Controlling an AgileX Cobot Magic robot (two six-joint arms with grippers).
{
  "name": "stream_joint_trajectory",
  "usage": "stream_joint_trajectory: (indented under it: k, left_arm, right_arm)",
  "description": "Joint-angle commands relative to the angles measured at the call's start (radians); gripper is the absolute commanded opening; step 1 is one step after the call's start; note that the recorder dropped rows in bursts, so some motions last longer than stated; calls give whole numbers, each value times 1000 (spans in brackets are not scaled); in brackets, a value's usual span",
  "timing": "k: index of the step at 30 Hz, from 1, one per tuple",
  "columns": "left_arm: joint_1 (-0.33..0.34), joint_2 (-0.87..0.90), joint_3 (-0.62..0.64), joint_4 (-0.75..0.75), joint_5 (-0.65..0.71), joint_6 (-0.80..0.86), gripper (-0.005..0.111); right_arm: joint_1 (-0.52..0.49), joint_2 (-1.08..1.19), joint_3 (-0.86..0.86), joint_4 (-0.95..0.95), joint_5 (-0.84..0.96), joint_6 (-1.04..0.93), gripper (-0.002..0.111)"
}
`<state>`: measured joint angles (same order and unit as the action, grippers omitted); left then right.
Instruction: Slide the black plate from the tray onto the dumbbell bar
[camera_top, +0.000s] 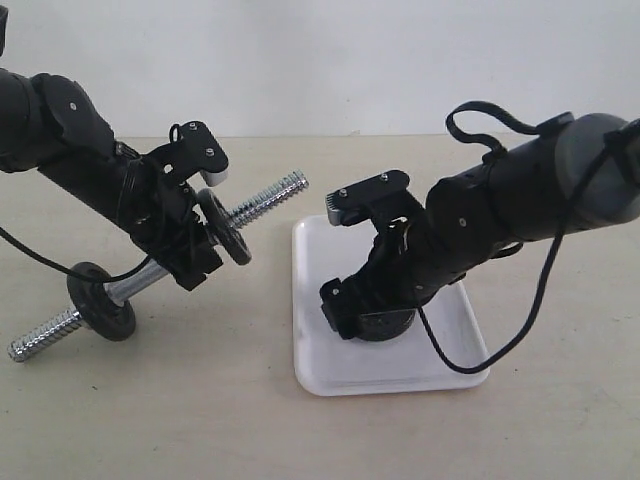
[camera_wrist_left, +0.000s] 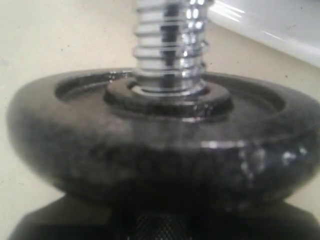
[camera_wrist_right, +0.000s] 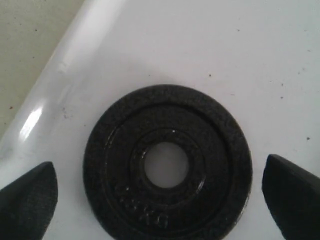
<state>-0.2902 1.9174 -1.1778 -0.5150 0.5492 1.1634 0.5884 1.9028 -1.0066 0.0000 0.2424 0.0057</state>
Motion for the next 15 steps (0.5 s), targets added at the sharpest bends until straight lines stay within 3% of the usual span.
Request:
stream_joint_trajectory:
  k: [1,15]
  left_arm:
    - [1,-57,-18,-43,-44,-1,4]
    - [1,-57,-18,-43,-29,-1,4]
  right_arm:
    - [2,25,-53,0,24,12,105]
    - [0,63,-103,0,163,18,105]
